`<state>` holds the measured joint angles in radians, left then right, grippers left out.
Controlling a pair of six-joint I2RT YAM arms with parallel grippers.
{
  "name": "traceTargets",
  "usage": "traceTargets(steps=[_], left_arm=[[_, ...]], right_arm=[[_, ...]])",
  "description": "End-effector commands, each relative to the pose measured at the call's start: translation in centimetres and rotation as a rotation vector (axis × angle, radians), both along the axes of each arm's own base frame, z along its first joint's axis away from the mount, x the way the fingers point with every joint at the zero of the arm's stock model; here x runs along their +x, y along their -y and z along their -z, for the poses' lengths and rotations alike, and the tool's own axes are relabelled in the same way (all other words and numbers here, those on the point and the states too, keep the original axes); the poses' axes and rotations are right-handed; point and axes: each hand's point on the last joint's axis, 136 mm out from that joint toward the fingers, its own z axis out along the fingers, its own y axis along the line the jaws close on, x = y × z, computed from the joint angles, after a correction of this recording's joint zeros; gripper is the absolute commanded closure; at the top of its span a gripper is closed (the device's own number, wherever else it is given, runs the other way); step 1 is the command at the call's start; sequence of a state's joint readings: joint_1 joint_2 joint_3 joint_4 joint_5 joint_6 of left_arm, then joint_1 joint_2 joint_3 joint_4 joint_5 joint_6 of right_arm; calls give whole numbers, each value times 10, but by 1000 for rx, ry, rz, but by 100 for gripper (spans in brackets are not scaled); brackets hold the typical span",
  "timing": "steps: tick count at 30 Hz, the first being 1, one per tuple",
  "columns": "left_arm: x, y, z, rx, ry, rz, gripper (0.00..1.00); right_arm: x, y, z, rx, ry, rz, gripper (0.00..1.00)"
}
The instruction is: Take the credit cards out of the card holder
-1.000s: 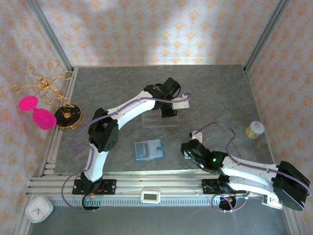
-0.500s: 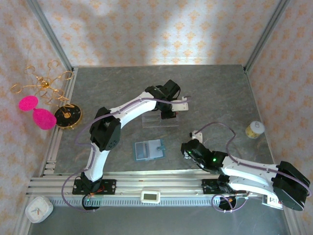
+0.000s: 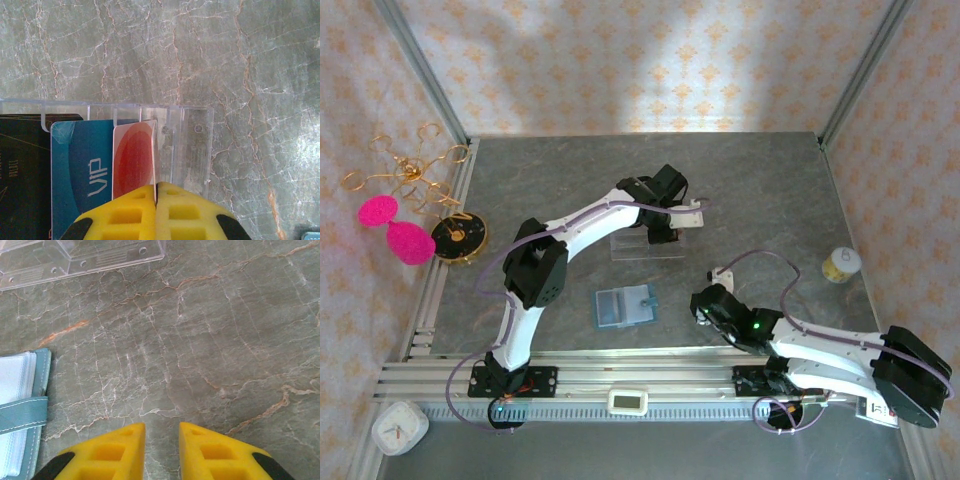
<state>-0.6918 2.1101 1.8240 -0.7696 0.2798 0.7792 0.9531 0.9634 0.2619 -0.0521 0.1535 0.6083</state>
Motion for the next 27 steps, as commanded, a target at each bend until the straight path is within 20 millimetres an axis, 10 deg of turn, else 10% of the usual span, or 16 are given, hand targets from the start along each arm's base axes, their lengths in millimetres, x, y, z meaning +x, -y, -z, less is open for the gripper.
traceTargets(steps=[1, 15, 27], left_arm=[[9, 0, -23, -26, 59, -2, 100], [-3, 19, -63, -66, 122, 76, 100], [-10, 1, -39, 21, 111, 90, 100]], right_arm=[[7, -6, -9, 22, 23, 7, 77], [6, -7, -5, 23, 7, 4, 77], [5, 3, 2, -18, -11, 35, 77]])
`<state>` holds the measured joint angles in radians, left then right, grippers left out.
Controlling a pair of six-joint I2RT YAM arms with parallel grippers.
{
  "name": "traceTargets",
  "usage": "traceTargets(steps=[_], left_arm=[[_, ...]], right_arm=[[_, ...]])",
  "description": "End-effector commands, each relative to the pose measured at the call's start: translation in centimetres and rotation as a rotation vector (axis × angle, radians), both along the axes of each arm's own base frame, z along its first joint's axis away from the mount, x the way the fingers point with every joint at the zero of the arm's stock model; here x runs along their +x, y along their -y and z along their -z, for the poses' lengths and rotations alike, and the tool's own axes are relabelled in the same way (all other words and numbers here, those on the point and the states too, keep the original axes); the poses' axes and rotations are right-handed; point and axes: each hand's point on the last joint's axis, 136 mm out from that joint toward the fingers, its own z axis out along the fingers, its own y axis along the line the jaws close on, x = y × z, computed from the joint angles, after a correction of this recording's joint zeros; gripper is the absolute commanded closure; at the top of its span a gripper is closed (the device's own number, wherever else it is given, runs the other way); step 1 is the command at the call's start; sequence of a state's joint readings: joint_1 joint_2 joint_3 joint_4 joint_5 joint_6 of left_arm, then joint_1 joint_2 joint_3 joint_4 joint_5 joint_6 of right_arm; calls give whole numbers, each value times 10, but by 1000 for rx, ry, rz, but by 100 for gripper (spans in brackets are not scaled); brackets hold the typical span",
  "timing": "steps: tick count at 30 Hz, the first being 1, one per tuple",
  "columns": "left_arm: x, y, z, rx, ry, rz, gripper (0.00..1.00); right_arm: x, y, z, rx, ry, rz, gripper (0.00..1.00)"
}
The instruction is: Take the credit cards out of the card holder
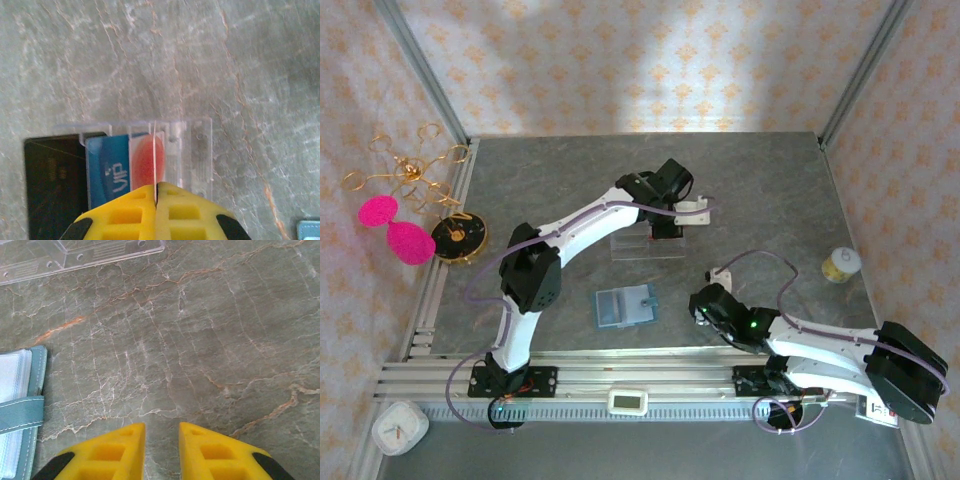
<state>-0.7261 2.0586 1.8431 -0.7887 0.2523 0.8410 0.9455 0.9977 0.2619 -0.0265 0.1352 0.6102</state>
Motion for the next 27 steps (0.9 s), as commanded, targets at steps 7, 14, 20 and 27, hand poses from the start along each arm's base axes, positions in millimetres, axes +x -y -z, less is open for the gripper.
traceTargets(steps=[7, 14, 20, 27], left_arm=[[2, -12, -1, 24, 43, 17, 100], [13, -14, 7, 35, 55, 0, 100], [17, -19, 14, 47, 53, -10, 100], [13, -14, 26, 31, 22, 2, 100]], right_arm=[[7, 6, -4, -28, 1, 45, 77], [6, 7, -3, -33, -3, 48, 77], [7, 6, -4, -25, -4, 49, 77], [7, 6, -5, -29, -2, 51, 77]])
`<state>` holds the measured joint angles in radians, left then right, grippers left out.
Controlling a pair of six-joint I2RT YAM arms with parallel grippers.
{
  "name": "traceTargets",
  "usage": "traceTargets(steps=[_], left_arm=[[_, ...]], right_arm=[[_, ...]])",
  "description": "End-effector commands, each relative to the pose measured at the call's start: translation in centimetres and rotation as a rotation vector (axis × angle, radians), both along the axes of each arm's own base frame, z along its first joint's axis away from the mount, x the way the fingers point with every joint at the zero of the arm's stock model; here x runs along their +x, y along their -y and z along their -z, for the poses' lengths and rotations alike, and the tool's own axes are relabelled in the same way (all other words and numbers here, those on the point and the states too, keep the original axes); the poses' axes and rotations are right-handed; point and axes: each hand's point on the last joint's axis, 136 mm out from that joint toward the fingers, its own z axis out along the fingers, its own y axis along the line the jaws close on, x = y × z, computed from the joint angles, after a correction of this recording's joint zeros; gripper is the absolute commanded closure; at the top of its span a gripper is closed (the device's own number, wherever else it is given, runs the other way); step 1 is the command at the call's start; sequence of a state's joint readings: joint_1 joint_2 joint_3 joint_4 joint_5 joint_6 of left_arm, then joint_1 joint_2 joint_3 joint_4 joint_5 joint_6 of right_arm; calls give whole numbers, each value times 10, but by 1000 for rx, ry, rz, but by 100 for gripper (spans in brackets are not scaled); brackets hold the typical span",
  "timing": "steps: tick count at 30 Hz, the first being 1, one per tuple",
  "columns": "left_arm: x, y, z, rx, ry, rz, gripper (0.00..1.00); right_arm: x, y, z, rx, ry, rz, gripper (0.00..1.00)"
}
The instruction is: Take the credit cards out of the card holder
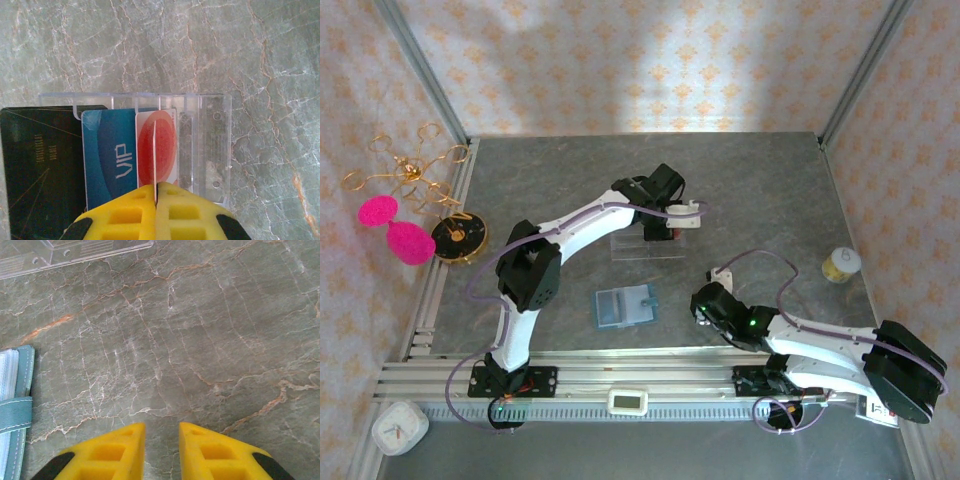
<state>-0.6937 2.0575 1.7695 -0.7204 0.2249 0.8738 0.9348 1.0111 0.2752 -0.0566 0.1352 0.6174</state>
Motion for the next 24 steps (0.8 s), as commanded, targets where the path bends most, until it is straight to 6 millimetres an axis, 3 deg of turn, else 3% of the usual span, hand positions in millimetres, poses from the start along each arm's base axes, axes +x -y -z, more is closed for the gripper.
traceTargets(steps=[1, 7, 12, 15, 20, 24], left_arm=[[0, 3, 9, -1, -8, 19, 100], [2, 6, 15, 2, 0, 6, 100], [6, 9, 11, -14, 30, -14, 85], [10, 8, 8, -24, 56, -33, 83], [18, 12, -15, -85, 112, -68, 81], [20, 19, -63, -214, 171, -108, 80]], right_arm=[[7, 2, -8, -7, 18, 36, 77], [6, 3, -7, -3, 16, 36, 77], [5, 3, -6, 3, 14, 37, 77], [4, 3, -6, 10, 13, 37, 77], [4, 3, -9, 23, 24, 31, 71], [4, -6, -17, 48, 37, -17, 66]])
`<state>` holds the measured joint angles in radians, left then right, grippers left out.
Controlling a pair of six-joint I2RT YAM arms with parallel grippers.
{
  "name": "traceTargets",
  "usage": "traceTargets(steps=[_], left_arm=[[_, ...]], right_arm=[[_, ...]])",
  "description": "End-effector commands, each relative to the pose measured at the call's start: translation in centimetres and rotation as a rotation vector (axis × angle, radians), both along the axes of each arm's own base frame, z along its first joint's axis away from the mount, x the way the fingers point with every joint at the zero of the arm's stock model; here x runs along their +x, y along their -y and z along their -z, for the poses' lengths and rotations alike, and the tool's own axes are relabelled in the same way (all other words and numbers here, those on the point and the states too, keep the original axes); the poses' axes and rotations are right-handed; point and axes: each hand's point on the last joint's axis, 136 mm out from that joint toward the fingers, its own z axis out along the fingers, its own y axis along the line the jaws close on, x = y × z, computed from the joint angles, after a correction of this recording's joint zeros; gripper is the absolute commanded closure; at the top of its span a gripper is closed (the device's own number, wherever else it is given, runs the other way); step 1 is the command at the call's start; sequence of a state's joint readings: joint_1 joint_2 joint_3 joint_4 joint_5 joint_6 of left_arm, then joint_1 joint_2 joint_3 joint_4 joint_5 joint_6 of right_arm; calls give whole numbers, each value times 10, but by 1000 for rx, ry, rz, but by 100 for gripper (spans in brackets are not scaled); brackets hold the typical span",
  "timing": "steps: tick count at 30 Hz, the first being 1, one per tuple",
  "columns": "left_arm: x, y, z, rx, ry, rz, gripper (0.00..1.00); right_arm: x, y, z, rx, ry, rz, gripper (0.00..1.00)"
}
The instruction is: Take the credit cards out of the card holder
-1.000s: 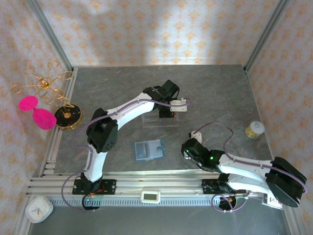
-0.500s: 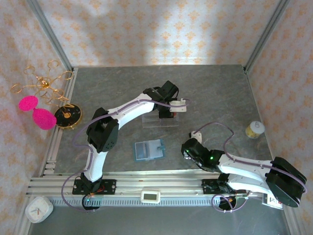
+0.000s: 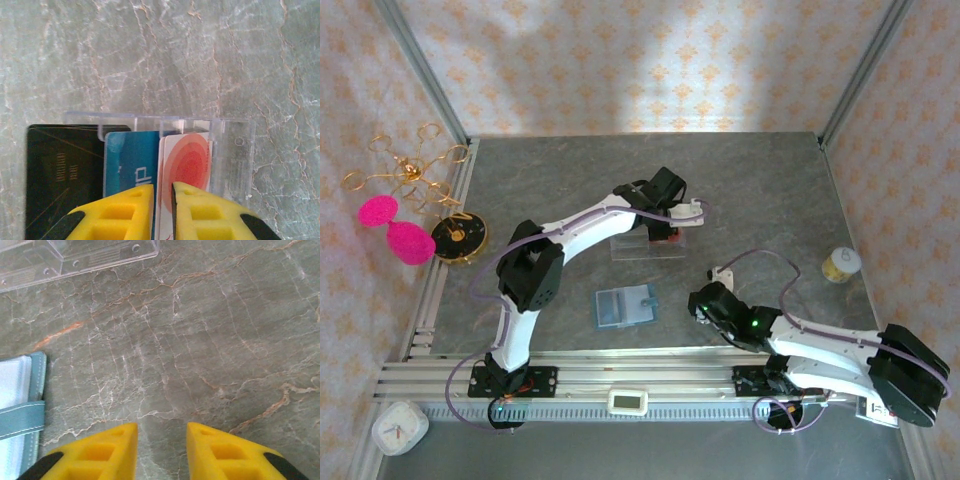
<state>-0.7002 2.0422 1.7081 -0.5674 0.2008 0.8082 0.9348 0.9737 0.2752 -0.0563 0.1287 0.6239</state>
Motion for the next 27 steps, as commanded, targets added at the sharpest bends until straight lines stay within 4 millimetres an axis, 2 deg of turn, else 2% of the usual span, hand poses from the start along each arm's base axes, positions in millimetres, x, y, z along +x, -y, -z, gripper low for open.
traceTargets(steps=[1, 3, 6, 8, 10, 14, 18, 20, 24, 27], left_arm=[[4, 10, -74, -174, 114, -46, 80], [1, 10, -114, -285, 159, -79, 80], [-12, 10, -158, -485, 165, -144, 78], [-23, 4, -175, -634, 147, -218, 77], [-40, -6, -176, -749, 102, -286, 76], [-79, -37, -151, -948, -20, -448, 76], [-120, -73, -117, -1110, -158, -585, 76], [-139, -88, -108, -1201, -222, -629, 76], [-155, -131, -78, -1307, -287, -853, 72], [-165, -151, -68, -1359, -309, -939, 72]], right_arm=[[2, -5, -9, 13, 23, -28, 65], [4, -11, -14, 27, 36, -52, 65], [6, -27, -22, 49, 50, -111, 64], [7, -38, -25, 66, 45, -147, 63], [7, -48, -28, 89, 44, -182, 62], [2, -73, -35, 116, 55, -278, 61], [-6, -103, -34, 51, 80, -371, 61], [-10, -119, -36, 40, 92, -409, 61], [-19, -150, -38, 41, 114, -493, 61], [-28, -171, -33, 7, 129, -552, 61]])
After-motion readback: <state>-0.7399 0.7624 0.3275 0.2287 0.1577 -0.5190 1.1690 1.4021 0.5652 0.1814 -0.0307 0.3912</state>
